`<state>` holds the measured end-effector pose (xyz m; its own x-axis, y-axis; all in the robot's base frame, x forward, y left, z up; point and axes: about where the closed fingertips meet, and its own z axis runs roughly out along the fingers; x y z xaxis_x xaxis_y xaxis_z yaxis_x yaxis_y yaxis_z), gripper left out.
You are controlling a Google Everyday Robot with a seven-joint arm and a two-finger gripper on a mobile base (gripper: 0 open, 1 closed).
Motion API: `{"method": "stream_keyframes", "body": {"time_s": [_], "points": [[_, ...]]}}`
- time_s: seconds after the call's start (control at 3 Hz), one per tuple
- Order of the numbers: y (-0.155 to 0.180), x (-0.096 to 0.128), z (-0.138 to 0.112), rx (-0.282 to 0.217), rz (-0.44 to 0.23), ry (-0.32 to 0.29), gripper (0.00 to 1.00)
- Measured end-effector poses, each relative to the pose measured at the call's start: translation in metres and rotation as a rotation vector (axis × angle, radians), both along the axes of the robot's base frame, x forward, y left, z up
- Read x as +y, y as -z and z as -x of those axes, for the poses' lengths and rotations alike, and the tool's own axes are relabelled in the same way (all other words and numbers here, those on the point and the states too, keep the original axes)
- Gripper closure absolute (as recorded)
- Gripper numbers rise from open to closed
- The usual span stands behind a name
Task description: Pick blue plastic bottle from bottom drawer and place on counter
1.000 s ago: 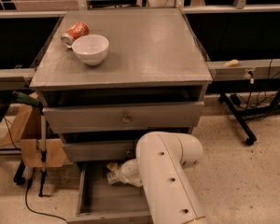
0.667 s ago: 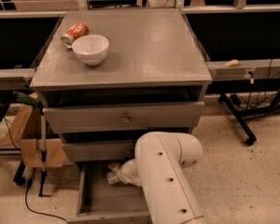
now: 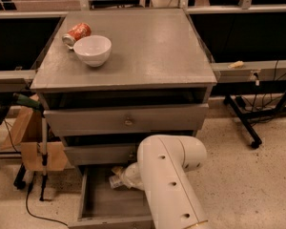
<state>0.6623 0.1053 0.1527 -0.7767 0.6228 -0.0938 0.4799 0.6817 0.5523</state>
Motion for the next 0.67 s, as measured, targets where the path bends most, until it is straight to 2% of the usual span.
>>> {"method": "stream_keyframes", "body": {"time_s": [0.33,0.67], "points": [[0.0002,-0.0007,-0.0002,0.0,0.0,0.0,0.34],[0.0003,-0.0014,-0.0003,0.0,-0.001,0.001,0.52]]}}
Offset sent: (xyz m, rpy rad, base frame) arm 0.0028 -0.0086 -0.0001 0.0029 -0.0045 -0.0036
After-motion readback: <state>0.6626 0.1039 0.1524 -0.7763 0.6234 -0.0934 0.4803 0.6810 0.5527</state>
